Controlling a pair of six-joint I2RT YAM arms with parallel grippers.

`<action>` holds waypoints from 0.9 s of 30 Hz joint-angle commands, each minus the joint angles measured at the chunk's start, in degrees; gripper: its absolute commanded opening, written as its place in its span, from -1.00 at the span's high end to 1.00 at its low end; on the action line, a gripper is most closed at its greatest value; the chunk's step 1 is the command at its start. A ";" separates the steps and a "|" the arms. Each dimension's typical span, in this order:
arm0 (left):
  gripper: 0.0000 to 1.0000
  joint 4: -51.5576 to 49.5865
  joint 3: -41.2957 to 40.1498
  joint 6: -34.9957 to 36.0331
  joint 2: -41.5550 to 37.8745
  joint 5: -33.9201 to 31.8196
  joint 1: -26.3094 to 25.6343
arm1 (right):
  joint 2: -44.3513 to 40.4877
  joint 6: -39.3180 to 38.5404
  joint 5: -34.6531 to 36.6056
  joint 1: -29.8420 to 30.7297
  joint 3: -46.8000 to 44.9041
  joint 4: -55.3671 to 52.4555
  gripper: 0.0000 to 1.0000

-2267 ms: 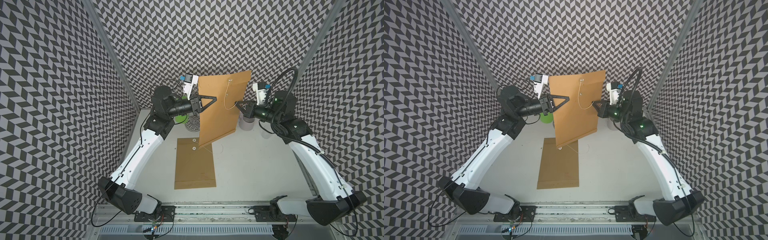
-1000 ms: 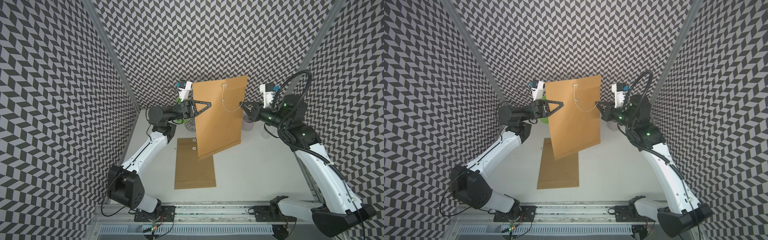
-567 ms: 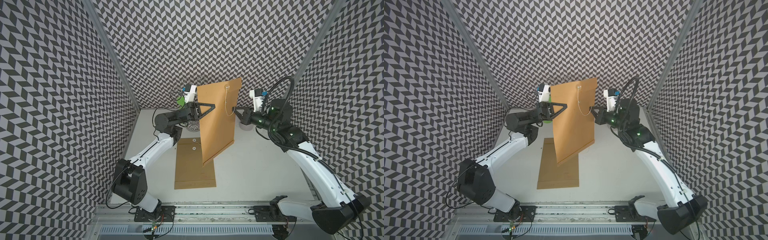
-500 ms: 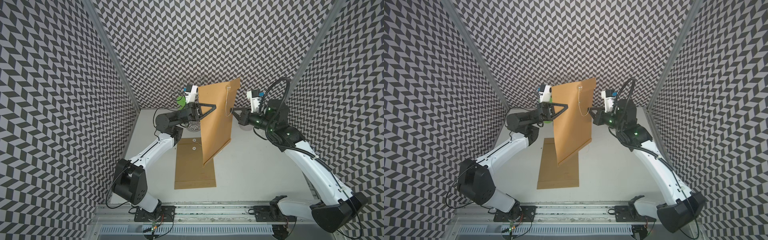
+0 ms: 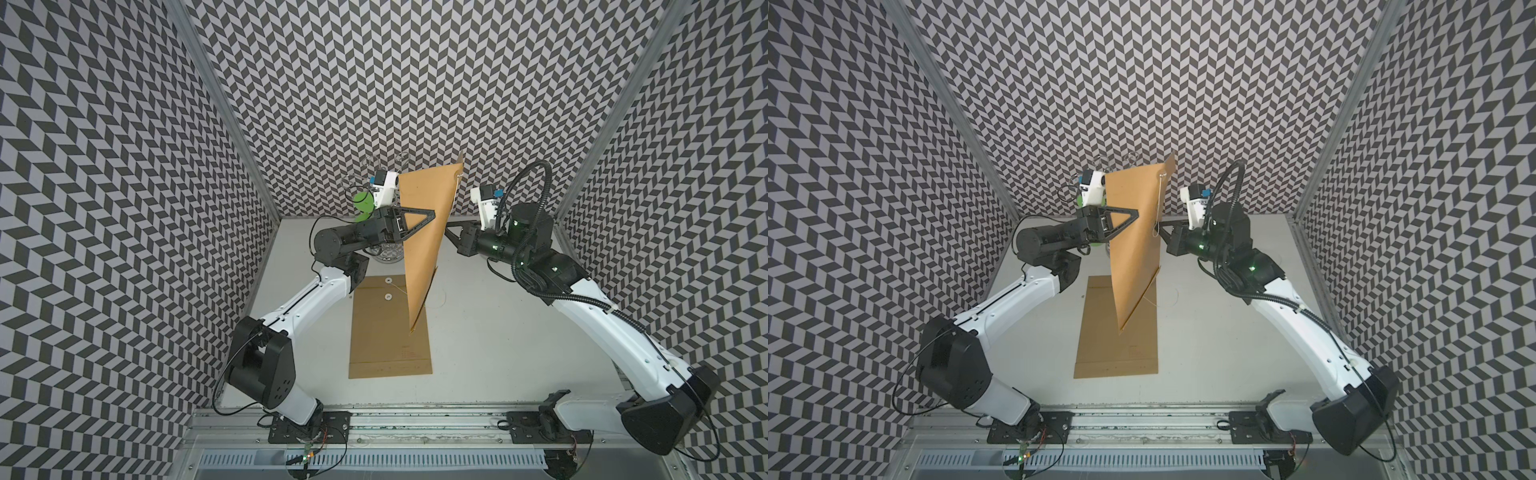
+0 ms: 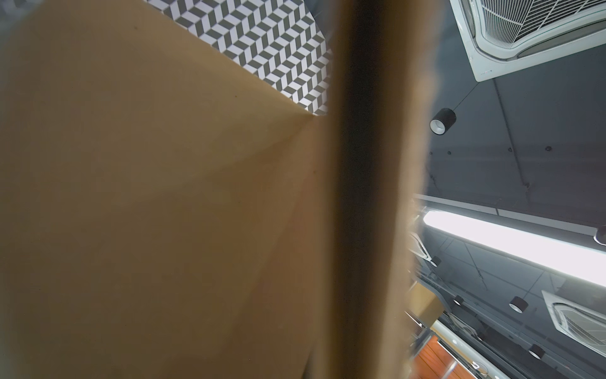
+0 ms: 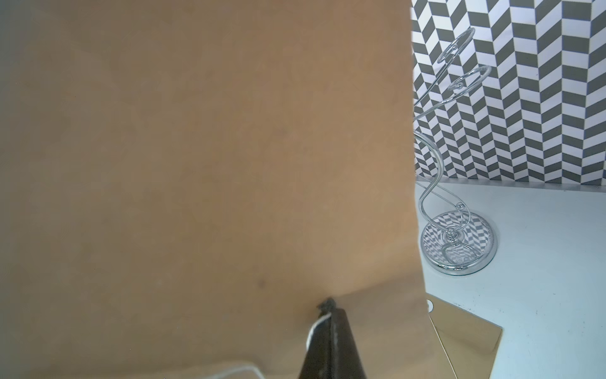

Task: Close the mouth of the file bag
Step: Close the file bag.

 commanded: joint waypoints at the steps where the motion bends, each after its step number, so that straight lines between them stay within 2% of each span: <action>1: 1.00 -11.34 -0.55 11.96 -4.16 0.07 3.74 | -1.90 -2.41 2.50 0.63 1.27 -1.18 1.00; 4: 1.00 -23.69 0.38 21.83 -5.71 0.02 6.19 | -3.26 -4.00 4.45 0.62 1.87 -4.27 1.00; 9: 1.00 -37.03 2.63 31.68 -6.18 -1.43 7.54 | -3.68 -5.20 4.73 0.57 4.31 -7.40 1.00; 15: 1.00 -44.71 4.22 35.95 -5.99 -3.41 7.63 | -3.15 -5.93 3.97 0.60 9.08 -9.72 1.00; 20: 1.00 -47.09 4.55 37.47 -5.98 -4.39 7.37 | -2.18 -4.85 0.55 1.05 11.57 -9.26 1.00; 27: 1.00 -48.87 5.42 38.69 -5.73 -4.80 7.03 | -0.05 -2.85 -2.70 5.12 13.79 -6.80 1.00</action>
